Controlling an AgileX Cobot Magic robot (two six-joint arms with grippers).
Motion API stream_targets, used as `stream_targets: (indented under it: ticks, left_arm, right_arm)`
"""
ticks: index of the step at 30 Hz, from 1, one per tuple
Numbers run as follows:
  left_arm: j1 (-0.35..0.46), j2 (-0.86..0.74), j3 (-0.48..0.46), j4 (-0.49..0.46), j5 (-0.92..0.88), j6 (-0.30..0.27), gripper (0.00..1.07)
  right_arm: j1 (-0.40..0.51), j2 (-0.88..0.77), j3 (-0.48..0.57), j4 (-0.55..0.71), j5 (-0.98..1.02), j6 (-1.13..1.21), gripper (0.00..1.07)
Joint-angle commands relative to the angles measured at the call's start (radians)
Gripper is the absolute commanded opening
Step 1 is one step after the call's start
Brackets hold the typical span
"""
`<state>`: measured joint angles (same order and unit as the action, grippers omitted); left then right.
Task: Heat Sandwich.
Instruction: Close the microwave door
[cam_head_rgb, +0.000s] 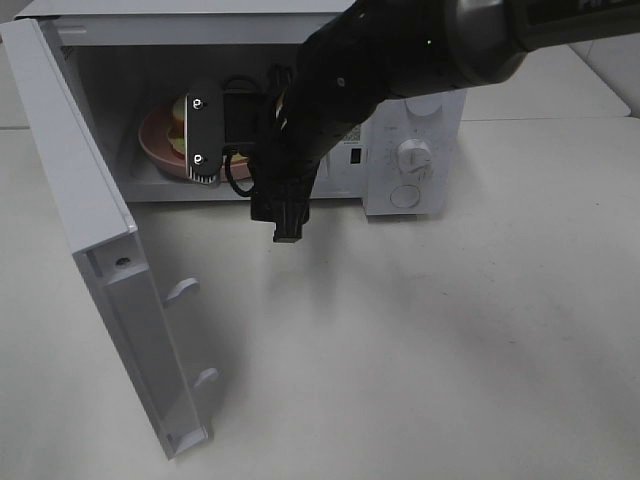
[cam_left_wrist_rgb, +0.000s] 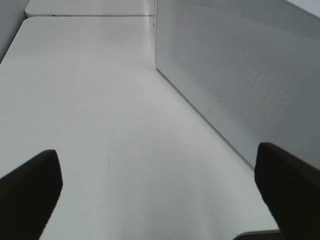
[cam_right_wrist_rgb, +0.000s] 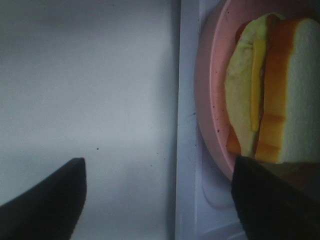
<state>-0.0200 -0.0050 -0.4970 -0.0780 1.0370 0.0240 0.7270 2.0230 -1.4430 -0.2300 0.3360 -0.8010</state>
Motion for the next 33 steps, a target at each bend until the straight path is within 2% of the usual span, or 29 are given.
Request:
stream_targets:
  ticks: [1,15,18,28,33]
  left_arm:
    - [-0.008,-0.026,0.004,-0.001,-0.01,0.001,1.01]
    - [-0.008,-0.026,0.004,-0.001,-0.01,0.001,1.01]
    - [-0.008,-0.026,0.004,-0.001,-0.01,0.001,1.01]
    - [-0.008,-0.026,0.004,-0.001,-0.01,0.001,1.01]
    - [-0.008,-0.026,0.004,-0.001,-0.01,0.001,1.01]
  right_arm:
    - [-0.004,-0.051,0.054,0.005,-0.016,0.03,0.76]
    - [-0.004,-0.215,0.247,0.005,-0.016,0.114,0.76]
    - [-0.004,-0.279,0.319,0.005,-0.015,0.158,0.76]
    - [-0.004,-0.476,0.473,0.032,0.023,0.521,0.81]
    - [-0.004,-0.549,0.523,0.031,0.078,0.593,0.85]
